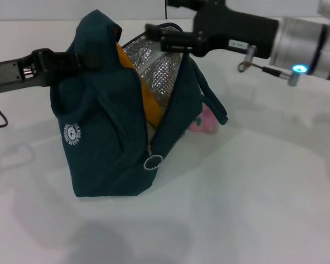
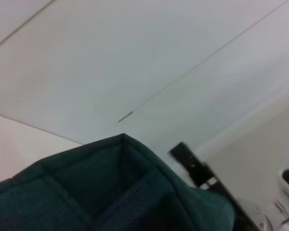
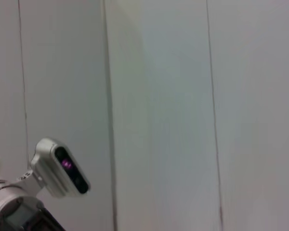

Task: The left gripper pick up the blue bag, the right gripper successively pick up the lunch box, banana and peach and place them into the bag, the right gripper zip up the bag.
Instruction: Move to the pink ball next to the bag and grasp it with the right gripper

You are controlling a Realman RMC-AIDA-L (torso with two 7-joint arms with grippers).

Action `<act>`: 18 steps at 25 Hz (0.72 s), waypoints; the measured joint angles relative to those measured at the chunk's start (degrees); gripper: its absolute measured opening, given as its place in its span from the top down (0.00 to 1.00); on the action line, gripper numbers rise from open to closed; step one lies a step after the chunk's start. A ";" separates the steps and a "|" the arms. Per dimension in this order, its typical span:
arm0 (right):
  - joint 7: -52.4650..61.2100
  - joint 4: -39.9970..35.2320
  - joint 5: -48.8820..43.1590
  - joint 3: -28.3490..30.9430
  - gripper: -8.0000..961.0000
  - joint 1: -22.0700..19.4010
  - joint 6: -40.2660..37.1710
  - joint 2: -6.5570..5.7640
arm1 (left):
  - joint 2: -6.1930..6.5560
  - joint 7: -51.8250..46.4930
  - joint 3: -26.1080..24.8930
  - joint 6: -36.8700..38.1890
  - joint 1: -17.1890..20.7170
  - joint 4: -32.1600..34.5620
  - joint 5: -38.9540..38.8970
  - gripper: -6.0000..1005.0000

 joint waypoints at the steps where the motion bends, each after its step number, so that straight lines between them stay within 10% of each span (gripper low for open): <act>1: 0.22 -2.00 -0.26 0.28 0.08 -1.56 0.47 -0.07 | 0.01 0.00 -0.05 -0.07 0.26 0.00 -0.20 0.95; 10: 11.20 -10.11 -12.29 8.36 0.09 -13.31 5.39 -1.15 | 0.12 0.37 -0.34 -1.45 1.52 -2.13 -0.85 0.95; 18: 12.96 -3.03 -19.38 11.22 0.10 -14.24 5.51 -0.52 | 0.62 1.86 -3.57 -1.71 1.56 -5.51 -1.55 0.95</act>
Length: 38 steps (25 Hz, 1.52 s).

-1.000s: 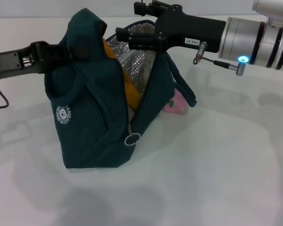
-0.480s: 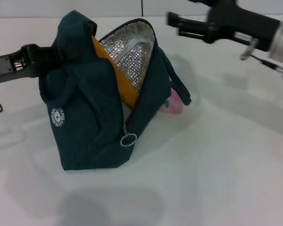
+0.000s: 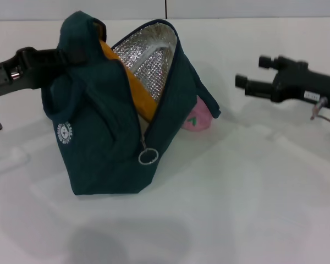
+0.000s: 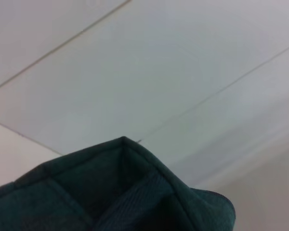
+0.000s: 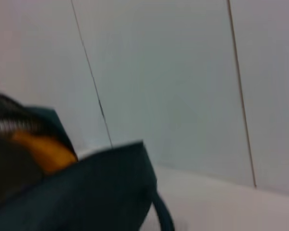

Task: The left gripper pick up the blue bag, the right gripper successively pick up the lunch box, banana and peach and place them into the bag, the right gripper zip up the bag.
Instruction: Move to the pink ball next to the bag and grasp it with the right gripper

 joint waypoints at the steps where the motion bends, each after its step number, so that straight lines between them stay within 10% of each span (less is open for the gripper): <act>1: -0.06 0.68 -0.69 0.01 0.10 0.11 0.01 0.06 | 0.05 0.12 -0.35 0.00 0.06 -0.31 -0.21 0.95; 38: -2.08 16.37 -0.47 -8.62 0.15 14.35 4.84 1.39 | 0.05 2.11 -1.05 -4.01 1.71 -2.85 -6.80 0.95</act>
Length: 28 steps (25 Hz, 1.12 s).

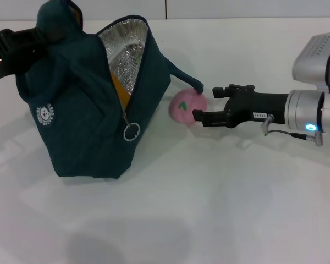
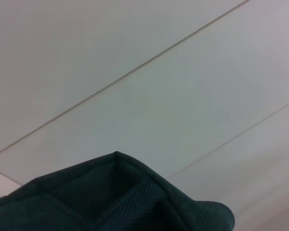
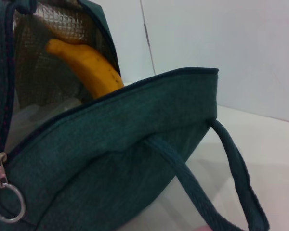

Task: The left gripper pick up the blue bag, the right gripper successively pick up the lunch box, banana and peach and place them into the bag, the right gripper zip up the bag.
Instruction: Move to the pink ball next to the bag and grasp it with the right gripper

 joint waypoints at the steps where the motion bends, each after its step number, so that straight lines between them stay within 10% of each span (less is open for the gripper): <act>1: 0.23 0.00 0.00 -0.08 0.15 0.03 0.26 0.00 | -0.02 0.03 0.00 -0.10 0.00 0.00 0.00 0.95; 28: 0.75 0.09 8.01 -10.73 0.18 2.74 7.21 0.01 | -0.31 0.47 0.01 -0.99 -0.06 0.01 -1.01 0.95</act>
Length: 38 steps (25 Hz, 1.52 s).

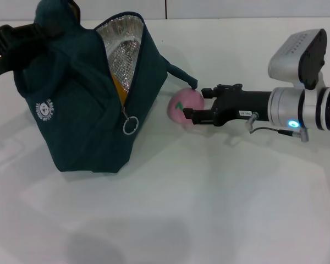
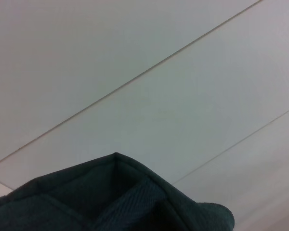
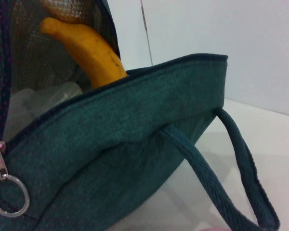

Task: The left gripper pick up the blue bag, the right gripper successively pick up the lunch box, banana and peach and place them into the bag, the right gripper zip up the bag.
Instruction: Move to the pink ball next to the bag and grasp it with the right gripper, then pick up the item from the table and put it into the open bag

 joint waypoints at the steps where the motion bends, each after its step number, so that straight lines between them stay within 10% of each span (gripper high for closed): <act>1: 0.12 0.06 0.00 -0.01 0.18 0.18 0.01 0.00 | -0.01 0.02 0.00 0.00 0.02 0.00 0.00 0.95; 6: 0.19 0.10 0.00 -0.17 0.19 0.59 0.65 -0.01 | -0.05 0.30 0.00 0.02 0.07 0.00 0.00 0.95; 16: 0.18 -0.30 0.08 -1.59 0.64 0.90 1.45 0.00 | 0.31 1.25 0.00 0.04 -0.04 -1.30 0.00 0.95; 27: -0.08 -0.99 0.08 -1.21 0.79 0.07 0.46 -0.04 | 0.35 1.28 0.00 0.04 0.20 -1.40 -0.12 0.95; 38: 0.42 -5.53 -0.39 11.40 0.89 -10.22 -19.77 -1.56 | 0.24 1.15 -0.61 0.29 0.85 -1.41 -0.31 0.95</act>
